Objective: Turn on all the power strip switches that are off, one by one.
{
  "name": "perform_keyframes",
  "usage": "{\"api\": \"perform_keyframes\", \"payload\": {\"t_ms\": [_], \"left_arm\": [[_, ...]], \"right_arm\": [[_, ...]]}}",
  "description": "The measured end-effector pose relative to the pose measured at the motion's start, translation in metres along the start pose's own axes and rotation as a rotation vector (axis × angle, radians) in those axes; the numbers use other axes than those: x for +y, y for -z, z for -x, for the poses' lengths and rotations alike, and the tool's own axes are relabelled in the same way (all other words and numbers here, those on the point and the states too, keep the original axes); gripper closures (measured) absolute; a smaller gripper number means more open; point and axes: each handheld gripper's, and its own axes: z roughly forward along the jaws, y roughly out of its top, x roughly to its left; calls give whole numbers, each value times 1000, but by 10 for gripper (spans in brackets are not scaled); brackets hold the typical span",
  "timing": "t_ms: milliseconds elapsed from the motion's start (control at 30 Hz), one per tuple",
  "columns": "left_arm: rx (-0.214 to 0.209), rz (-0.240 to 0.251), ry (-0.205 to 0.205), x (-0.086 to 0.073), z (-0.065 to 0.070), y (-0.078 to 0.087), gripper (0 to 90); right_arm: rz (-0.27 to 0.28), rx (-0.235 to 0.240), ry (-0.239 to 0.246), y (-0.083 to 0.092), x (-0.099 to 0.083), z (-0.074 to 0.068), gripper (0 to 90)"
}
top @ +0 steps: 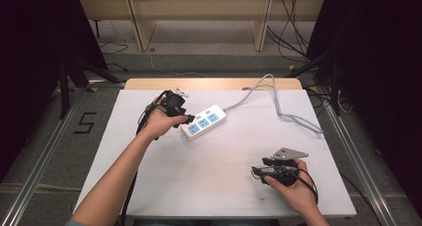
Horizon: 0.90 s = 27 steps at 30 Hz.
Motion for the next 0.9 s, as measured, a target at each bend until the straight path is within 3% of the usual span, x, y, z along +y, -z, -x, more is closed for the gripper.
{"api": "perform_keyframes", "payload": {"t_ms": [267, 433, 767, 900], "left_arm": [[-12, 52, -19, -12, 10, 20, 372], [-22, 80, -9, -27, 16, 28, 352], [-91, 156, 3, -59, 35, 42, 292], [-84, 159, -32, -75, 43, 42, 277]], "right_arm": [[1, -1, -1, 0, 0, 0, 452], [5, -1, -3, 1, 0, 1, 451], [12, -3, -10, 1, 0, 1, 443], [8, -1, -9, 0, 0, 1, 440]]}}
